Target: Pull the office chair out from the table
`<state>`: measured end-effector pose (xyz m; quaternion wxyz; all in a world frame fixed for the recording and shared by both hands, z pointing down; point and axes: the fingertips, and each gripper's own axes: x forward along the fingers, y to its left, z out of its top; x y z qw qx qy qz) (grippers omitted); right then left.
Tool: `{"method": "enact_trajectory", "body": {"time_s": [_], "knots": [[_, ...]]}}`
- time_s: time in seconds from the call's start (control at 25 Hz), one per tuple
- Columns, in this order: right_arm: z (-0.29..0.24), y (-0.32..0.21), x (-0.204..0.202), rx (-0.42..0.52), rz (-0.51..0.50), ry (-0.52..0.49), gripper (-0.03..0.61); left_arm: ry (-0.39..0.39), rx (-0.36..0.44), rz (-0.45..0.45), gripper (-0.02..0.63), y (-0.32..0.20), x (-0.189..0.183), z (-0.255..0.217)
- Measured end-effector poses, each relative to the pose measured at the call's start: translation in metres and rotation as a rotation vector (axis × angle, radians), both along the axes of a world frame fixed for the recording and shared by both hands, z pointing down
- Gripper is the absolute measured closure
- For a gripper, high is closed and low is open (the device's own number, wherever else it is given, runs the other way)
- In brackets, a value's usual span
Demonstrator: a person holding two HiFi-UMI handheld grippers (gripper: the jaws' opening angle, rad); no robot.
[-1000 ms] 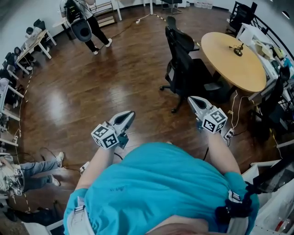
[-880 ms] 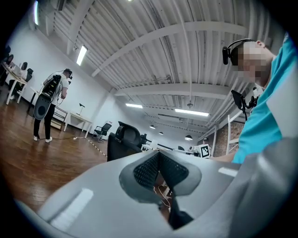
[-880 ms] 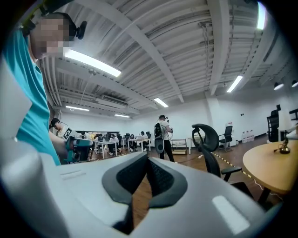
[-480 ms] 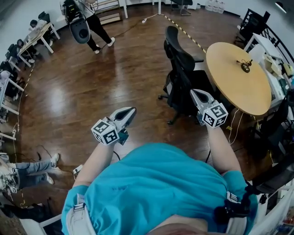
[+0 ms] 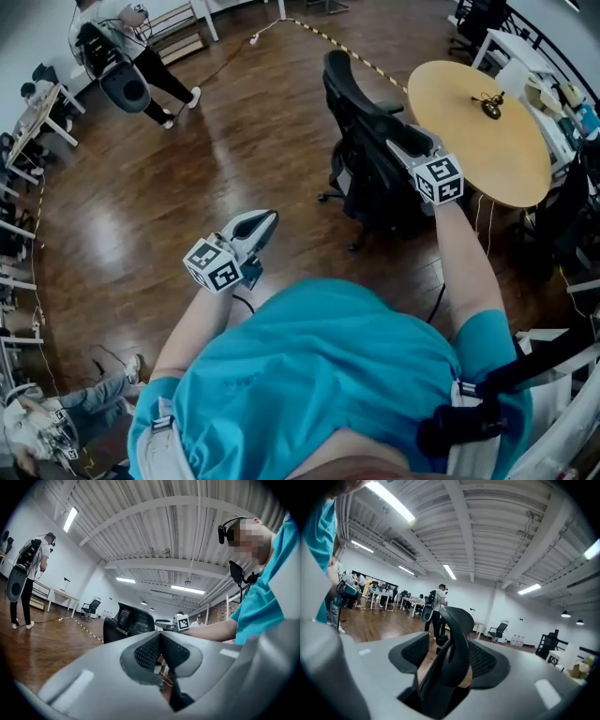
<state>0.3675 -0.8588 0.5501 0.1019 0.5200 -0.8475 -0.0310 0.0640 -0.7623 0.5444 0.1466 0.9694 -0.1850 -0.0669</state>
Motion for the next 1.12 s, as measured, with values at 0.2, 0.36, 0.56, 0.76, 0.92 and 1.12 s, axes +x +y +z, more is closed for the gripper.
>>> {"method": "enact_trajectory", "body": {"time_s": [0.2,0.36,0.56,0.76,0.92,1.12], "knots": [[0.023,-0.049,-0.001,-0.019,-0.006,0.137,0.305,-0.007,-0.005,-0.017,0.614,-0.019,-0.006,0.013],[0.036,-0.073,-0.013,0.004,-0.103,0.144,0.321,-0.010,-0.027,-0.106,0.614,-0.020,-0.013,0.032],[0.041,-0.096,-0.006,0.033,-0.203,0.112,0.510,-0.002,-0.059,-0.262,0.614,-0.013,-0.003,0.044],[0.041,-0.116,0.011,0.026,-0.221,0.084,0.529,0.029,-0.090,-0.377,0.614,-0.020,0.018,0.061],[0.033,-0.132,0.013,0.018,-0.208,0.090,0.529,0.032,-0.110,-0.425,0.614,-0.023,0.025,0.064],[0.027,-0.136,-0.013,0.003,-0.205,0.103,0.529,0.062,-0.109,-0.461,0.614,-0.021,-0.002,0.058]]}}
